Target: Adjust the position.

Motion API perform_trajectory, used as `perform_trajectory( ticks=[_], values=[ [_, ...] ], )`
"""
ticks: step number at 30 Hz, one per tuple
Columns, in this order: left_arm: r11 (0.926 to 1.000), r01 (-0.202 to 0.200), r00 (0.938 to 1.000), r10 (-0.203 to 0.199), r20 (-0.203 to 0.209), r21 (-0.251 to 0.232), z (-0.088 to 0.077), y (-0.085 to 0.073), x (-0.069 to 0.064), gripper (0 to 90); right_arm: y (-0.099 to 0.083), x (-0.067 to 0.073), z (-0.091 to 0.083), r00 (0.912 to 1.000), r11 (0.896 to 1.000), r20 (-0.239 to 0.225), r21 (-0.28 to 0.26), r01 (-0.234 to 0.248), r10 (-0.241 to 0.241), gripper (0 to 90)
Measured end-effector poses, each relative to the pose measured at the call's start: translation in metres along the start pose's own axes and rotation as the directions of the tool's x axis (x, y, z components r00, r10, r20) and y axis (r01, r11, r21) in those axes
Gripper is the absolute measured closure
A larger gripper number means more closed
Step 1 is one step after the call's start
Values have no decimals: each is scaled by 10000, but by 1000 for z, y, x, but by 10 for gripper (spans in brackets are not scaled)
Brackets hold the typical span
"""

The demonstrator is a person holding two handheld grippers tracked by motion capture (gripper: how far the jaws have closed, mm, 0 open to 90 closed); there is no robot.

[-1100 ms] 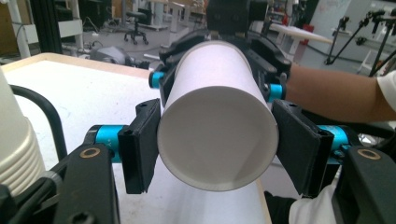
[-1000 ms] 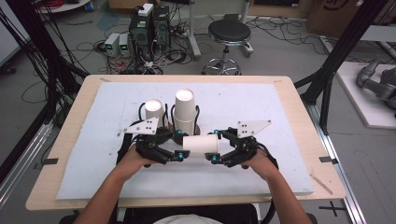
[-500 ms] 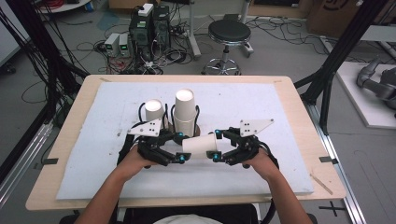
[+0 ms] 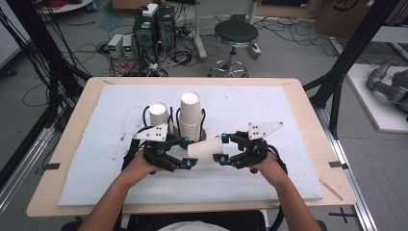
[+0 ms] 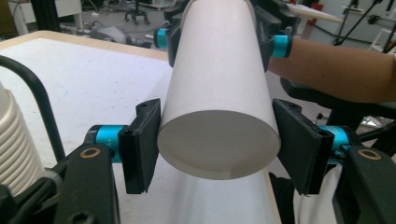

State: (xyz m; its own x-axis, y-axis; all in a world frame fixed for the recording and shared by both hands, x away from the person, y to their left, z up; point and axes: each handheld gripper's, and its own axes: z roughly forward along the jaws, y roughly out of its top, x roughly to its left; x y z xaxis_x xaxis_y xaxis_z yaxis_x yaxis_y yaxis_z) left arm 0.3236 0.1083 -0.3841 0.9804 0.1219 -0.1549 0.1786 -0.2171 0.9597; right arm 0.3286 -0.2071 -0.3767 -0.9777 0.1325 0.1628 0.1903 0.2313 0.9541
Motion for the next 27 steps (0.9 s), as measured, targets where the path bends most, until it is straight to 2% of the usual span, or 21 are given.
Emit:
perform_trajectory(
  ticks=[3,6,13,17,20,23,27],
  values=[
    [9999,115,9997,-114,-222,46,0,1,0,315,0,0,1,10000,10000,36,55,82,-82,378],
    [9995,-51,9996,60,-264,327,2,0,-1,314,-1,0,2,10000,9999,8,155,46,-46,382],
    [9975,-340,9994,337,48,620,5,-1,-2,351,2,0,0,9996,9999,-220,-44,-151,150,379],
    [9987,-398,9991,393,172,327,3,0,-2,360,2,-1,-1,9982,9981,-303,-308,-526,516,317],
    [9990,-437,9989,435,188,120,3,0,-3,364,2,1,-1,9987,9974,-127,-527,-490,483,262],
    [9988,-476,9988,474,125,117,2,1,-3,365,2,4,2,9991,9971,17,-632,-430,432,204],
    [9989,-451,9989,452,75,-130,-1,1,-2,365,3,4,0,9980,9938,188,-949,-587,607,203]
  ],
)
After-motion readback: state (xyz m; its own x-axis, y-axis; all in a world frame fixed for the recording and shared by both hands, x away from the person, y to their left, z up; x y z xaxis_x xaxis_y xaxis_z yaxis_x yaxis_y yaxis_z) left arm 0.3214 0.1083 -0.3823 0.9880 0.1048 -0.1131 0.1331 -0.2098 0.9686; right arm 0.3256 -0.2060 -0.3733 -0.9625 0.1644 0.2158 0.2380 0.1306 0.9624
